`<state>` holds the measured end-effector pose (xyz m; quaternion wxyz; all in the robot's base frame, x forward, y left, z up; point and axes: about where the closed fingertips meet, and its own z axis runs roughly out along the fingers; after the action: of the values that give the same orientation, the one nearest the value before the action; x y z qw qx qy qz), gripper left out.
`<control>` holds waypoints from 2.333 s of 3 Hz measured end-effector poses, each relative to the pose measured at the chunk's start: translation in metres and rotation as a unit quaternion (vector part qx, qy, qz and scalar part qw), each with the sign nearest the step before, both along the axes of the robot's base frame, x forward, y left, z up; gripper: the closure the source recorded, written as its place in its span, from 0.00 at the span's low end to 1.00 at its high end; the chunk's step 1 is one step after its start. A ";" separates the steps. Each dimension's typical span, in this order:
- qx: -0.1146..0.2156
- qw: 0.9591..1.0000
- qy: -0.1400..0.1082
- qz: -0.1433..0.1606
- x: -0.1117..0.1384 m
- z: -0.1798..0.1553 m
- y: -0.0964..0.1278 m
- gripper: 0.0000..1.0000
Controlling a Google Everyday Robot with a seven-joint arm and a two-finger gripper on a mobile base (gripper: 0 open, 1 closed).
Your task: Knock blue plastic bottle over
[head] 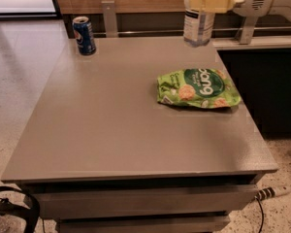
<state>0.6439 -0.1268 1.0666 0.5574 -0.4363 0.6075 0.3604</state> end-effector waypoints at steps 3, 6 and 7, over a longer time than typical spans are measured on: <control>0.006 0.999 -0.032 -0.006 0.059 0.001 0.039 1.00; -0.002 1.000 0.000 -0.021 0.142 -0.039 0.108 1.00; -0.016 0.999 0.025 -0.024 0.155 -0.064 0.133 1.00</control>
Offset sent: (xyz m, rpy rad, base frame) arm 0.0866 0.0564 -0.0049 0.0258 -0.1143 -0.0194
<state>0.7992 0.0065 1.0028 0.5436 -0.4212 0.6369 0.3484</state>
